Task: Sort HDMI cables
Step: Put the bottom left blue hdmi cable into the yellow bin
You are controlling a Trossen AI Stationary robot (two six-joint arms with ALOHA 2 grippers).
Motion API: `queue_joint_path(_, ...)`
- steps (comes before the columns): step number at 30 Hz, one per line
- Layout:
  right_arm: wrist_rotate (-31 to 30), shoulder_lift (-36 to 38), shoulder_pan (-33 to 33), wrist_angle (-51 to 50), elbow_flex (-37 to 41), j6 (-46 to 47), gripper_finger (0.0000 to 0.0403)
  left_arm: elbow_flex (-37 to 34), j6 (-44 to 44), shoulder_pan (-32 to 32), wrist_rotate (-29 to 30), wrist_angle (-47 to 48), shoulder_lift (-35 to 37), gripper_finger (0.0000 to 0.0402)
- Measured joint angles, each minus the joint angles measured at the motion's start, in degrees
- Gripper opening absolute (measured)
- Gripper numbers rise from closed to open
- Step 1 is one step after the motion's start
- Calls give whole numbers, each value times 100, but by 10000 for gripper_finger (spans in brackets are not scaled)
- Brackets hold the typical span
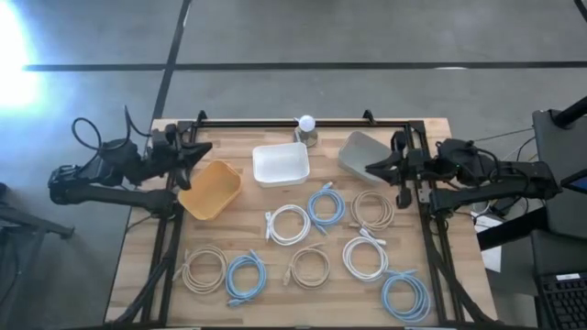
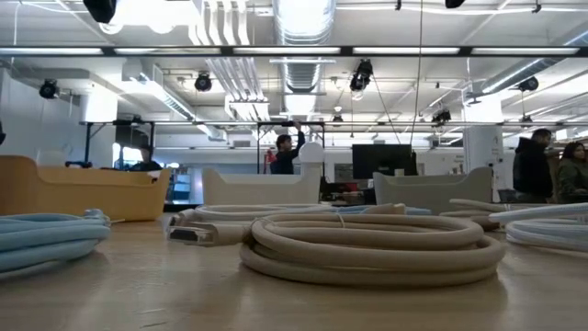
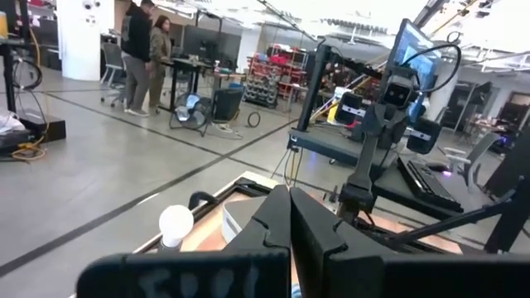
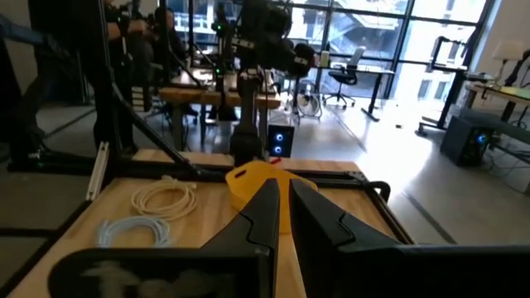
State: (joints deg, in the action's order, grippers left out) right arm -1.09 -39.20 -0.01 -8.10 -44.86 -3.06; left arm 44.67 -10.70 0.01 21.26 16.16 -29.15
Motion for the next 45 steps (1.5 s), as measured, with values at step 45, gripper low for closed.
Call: queue_joint_path(45, 558, -2667, 24, -559, -851, 157, 29, -639, 253, -610, -1673, -879, -1997, 114)
